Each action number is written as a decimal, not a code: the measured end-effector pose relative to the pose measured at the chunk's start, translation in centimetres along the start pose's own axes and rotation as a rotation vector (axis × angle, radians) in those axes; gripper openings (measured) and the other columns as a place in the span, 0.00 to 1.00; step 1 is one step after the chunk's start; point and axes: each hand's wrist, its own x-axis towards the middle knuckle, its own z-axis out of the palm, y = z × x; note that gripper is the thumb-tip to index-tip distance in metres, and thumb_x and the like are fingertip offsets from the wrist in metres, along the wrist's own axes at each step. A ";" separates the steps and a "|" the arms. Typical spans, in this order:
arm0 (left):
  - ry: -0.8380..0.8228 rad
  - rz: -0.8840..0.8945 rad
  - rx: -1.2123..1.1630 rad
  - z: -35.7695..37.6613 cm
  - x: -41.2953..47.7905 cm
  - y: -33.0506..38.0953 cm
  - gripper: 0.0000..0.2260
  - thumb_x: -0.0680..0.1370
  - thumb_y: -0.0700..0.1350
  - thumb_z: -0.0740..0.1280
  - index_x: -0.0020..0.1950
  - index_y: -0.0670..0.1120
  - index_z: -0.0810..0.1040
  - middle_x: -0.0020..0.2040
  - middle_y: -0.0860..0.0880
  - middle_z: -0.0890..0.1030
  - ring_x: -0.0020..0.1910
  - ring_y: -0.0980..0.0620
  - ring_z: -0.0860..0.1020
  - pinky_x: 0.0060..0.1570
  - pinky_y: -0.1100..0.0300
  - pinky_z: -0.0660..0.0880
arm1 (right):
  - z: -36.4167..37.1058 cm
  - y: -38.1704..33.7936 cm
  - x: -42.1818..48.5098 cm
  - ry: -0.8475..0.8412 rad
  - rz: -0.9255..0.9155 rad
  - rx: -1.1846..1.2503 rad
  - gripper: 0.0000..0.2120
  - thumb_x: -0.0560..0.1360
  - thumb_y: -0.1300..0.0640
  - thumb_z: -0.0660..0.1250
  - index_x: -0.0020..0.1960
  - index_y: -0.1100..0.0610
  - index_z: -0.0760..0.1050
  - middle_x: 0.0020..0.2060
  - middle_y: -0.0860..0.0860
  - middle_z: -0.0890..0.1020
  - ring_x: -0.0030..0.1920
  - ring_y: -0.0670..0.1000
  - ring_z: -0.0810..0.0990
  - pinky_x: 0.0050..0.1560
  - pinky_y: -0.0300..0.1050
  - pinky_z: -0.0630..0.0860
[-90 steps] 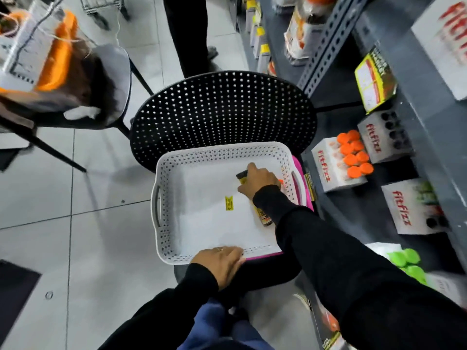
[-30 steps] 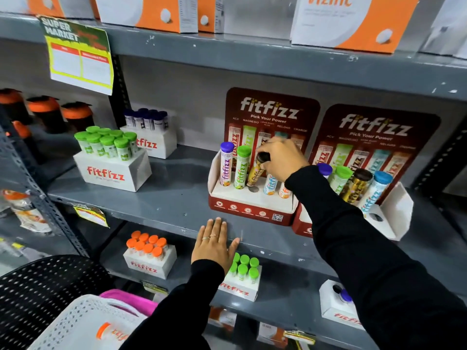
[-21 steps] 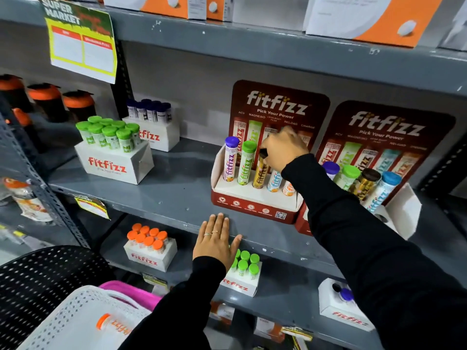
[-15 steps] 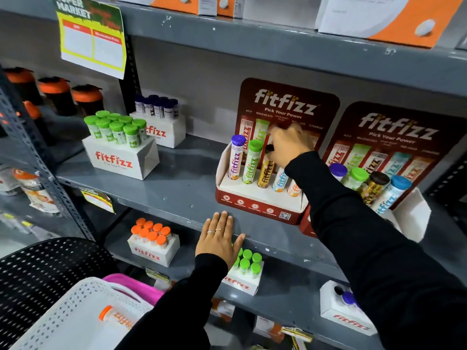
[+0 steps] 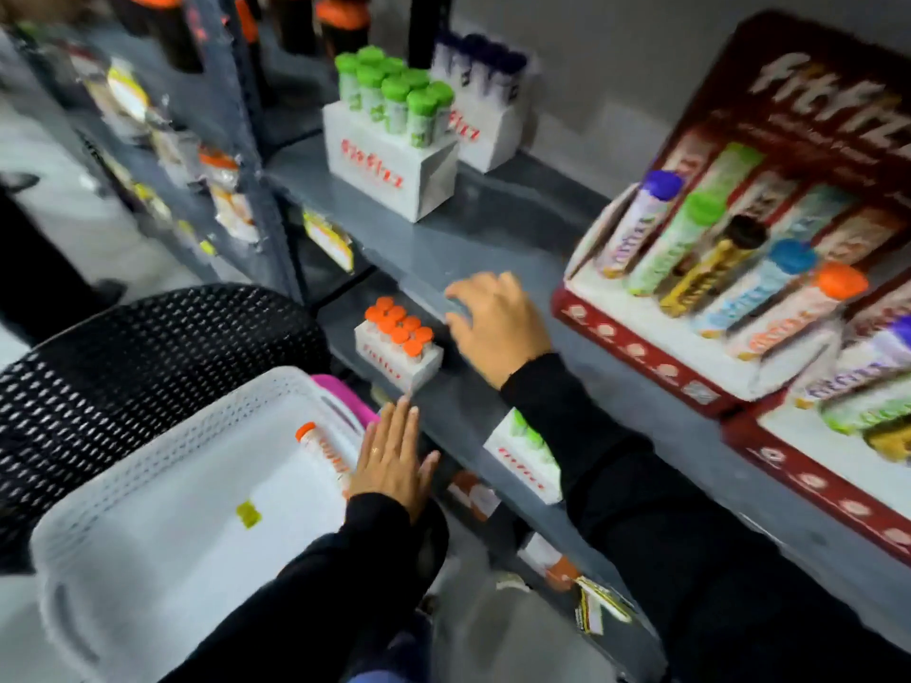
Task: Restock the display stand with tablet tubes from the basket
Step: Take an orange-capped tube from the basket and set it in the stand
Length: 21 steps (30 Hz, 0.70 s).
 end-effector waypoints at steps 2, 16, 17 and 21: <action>-0.075 -0.160 0.034 1.5 -4.0 -3.4 0.27 0.78 0.55 0.48 0.64 0.35 0.69 0.63 0.36 0.75 0.62 0.38 0.73 0.67 0.55 0.46 | 5.3 -1.9 -0.7 -0.240 -0.004 0.103 0.10 0.71 0.65 0.65 0.49 0.61 0.83 0.45 0.63 0.85 0.46 0.63 0.82 0.47 0.50 0.81; -0.461 -0.443 0.008 2.6 -13.3 -9.5 0.21 0.81 0.55 0.47 0.74 0.54 0.55 0.72 0.47 0.65 0.70 0.45 0.63 0.70 0.49 0.56 | 26.3 -8.4 -3.4 -0.966 -0.075 -0.245 0.26 0.80 0.55 0.59 0.74 0.60 0.55 0.62 0.62 0.77 0.61 0.64 0.76 0.60 0.57 0.76; -0.471 -0.453 0.001 2.7 -13.3 -9.6 0.21 0.81 0.55 0.47 0.74 0.54 0.53 0.73 0.47 0.64 0.71 0.45 0.61 0.71 0.50 0.54 | 26.7 -8.6 -3.5 -0.947 -0.084 -0.256 0.27 0.79 0.57 0.59 0.75 0.60 0.53 0.61 0.63 0.78 0.59 0.64 0.77 0.58 0.59 0.77; -0.437 -0.461 0.000 2.5 -13.4 -9.4 0.21 0.81 0.56 0.45 0.73 0.54 0.54 0.73 0.48 0.64 0.71 0.45 0.61 0.71 0.49 0.53 | 26.0 -9.3 -3.2 -0.965 -0.030 -0.185 0.34 0.74 0.56 0.66 0.73 0.61 0.52 0.55 0.62 0.79 0.54 0.63 0.79 0.51 0.54 0.77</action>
